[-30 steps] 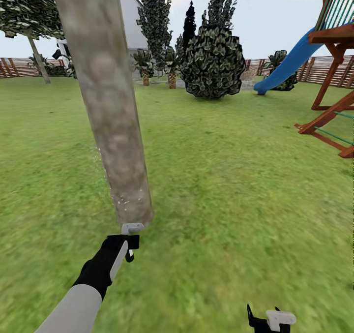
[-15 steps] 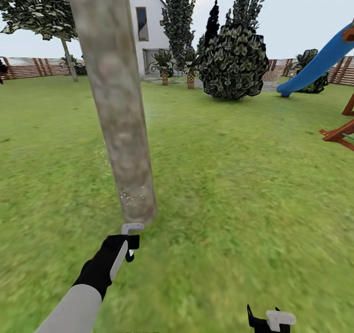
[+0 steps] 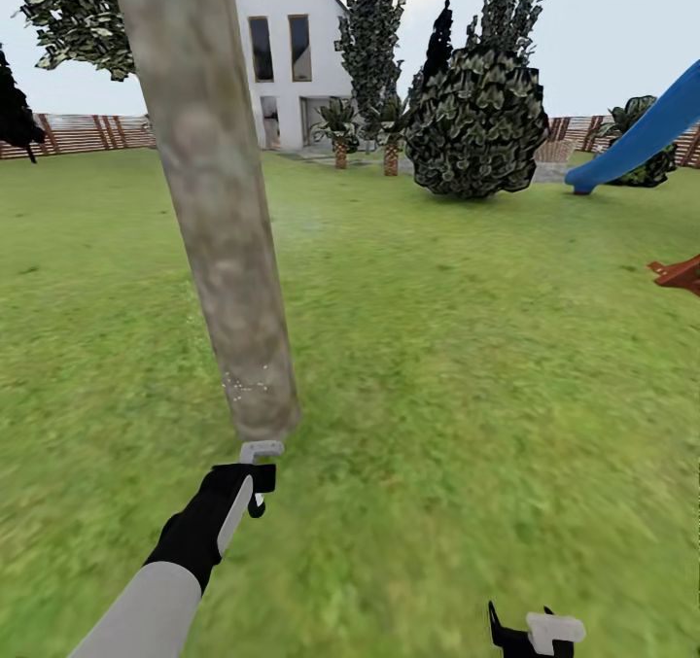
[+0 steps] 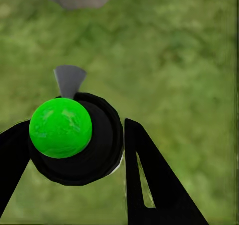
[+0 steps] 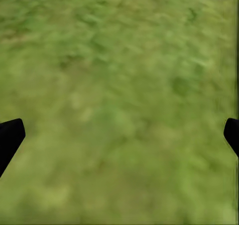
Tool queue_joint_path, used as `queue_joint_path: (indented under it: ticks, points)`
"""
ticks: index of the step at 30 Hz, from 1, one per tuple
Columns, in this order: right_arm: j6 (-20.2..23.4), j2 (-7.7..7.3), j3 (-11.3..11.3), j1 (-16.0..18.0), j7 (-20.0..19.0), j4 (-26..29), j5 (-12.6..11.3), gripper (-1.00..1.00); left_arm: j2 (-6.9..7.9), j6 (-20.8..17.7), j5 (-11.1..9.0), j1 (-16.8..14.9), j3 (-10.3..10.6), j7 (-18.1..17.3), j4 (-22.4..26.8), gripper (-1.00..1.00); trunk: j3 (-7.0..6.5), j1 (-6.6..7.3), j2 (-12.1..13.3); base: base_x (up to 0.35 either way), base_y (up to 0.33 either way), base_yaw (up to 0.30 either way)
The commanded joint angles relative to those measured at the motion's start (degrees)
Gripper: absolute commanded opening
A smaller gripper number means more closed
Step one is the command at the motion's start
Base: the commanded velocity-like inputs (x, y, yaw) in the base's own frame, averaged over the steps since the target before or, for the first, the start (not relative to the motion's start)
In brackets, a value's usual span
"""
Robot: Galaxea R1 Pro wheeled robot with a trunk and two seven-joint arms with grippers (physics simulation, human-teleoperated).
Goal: In the garden, pick up the pesticide atomizer on the floor and spray pesticide onto both trees until each tree trunk is fully covered.
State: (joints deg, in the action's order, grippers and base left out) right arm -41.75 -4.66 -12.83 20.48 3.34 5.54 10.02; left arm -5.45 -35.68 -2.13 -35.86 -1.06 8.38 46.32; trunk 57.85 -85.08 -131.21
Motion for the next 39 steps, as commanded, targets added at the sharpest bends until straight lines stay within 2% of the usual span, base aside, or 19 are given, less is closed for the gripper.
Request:
queue_joint_path:
  ticks: [1, 26, 30, 34, 36, 39]
  points:
    - [0.00, 0.00, 0.00, 0.00, 0.00, 0.00, 0.00, 1.00, 0.00, 0.00, 0.02, 0.00, 0.00, 0.02, 0.00, -1.00, 0.00, 0.00, 0.00, 0.000, -0.300, 0.141]
    - [0.00, 0.03, 0.00, 0.00, -0.02, 0.03, 0.00, 1.00, 0.13, 0.02, 0.07, 0.00, -0.16, 0.13, -0.05, -1.00, 0.00, 0.00, 0.00, 0.046, -0.300, 0.272]
    - [-0.01, 0.07, 0.00, 0.00, -0.03, 0.09, -0.01, 1.00, 0.34, 0.15, 0.15, -0.02, -0.17, 0.14, 0.12, -1.00, 0.00, 0.00, 0.00, 0.045, -0.117, 0.049]
    - [-0.04, 0.04, 0.00, 0.00, 0.00, 0.09, -0.04, 1.00, -0.01, -0.29, 0.51, -1.52, 0.18, 0.11, 0.89, -1.00, 0.00, 0.00, 0.00, 0.002, -0.005, 0.002]
    - [-0.01, 0.01, 0.00, 0.00, 0.00, 0.09, -0.01, 1.00, -0.13, -0.52, 0.44, -3.49, 0.24, -0.07, 1.03, -1.00, 0.00, 0.00, 0.00, 0.000, 0.000, 0.000]
    - [0.00, 0.00, 0.00, 0.00, 0.00, 0.09, -0.01, 1.00, 0.47, -0.88, 0.29, -4.23, 0.06, -0.43, 1.36, -1.00, 0.00, 0.00, 0.00, 0.000, 0.000, 0.000]
